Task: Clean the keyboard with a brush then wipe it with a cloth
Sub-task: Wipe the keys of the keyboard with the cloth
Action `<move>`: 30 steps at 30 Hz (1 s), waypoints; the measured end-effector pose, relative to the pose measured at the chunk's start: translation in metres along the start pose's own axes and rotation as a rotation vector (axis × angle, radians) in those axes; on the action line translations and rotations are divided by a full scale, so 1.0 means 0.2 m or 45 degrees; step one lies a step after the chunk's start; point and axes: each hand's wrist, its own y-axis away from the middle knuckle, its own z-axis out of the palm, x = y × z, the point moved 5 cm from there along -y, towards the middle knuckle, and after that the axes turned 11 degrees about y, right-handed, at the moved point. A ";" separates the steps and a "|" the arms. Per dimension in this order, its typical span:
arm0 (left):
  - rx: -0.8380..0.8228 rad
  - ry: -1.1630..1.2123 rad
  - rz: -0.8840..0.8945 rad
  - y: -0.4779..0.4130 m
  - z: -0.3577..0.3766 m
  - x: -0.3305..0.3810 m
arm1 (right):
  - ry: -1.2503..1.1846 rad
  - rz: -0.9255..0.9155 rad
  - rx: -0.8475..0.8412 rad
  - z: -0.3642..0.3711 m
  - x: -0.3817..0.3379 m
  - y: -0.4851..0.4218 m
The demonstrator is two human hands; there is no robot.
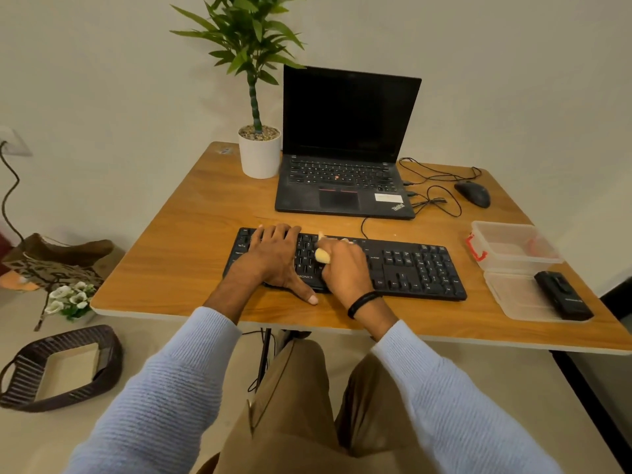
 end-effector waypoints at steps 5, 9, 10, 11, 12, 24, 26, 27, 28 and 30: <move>0.022 0.014 -0.007 0.00 0.00 -0.01 | -0.073 0.231 0.153 -0.02 0.10 -0.08; 0.007 0.035 -0.006 0.02 0.00 -0.01 | -0.087 0.060 0.013 0.00 0.08 -0.06; 0.006 0.042 -0.006 0.02 0.00 -0.01 | -0.127 0.125 0.065 -0.02 0.13 -0.09; 0.006 0.050 -0.008 0.02 0.00 -0.01 | -0.134 0.170 0.142 -0.03 0.17 -0.12; 0.007 0.059 -0.010 0.02 0.00 -0.01 | -0.121 0.182 0.173 -0.03 0.18 -0.13; 0.019 0.134 -0.043 0.04 0.01 -0.02 | -0.151 -0.361 -0.190 0.03 0.04 -0.30; 0.018 0.134 -0.052 0.03 0.01 -0.02 | -0.055 -0.439 -0.247 0.06 0.03 -0.30; 0.017 0.134 -0.056 0.03 0.01 -0.02 | -0.002 -0.446 -0.275 0.07 0.04 -0.31; 0.015 0.136 -0.060 0.03 0.01 -0.02 | 0.048 -0.449 -0.301 0.07 0.05 -0.32; 0.016 0.140 -0.062 0.03 0.01 -0.02 | 0.123 -0.459 -0.348 0.07 0.05 -0.33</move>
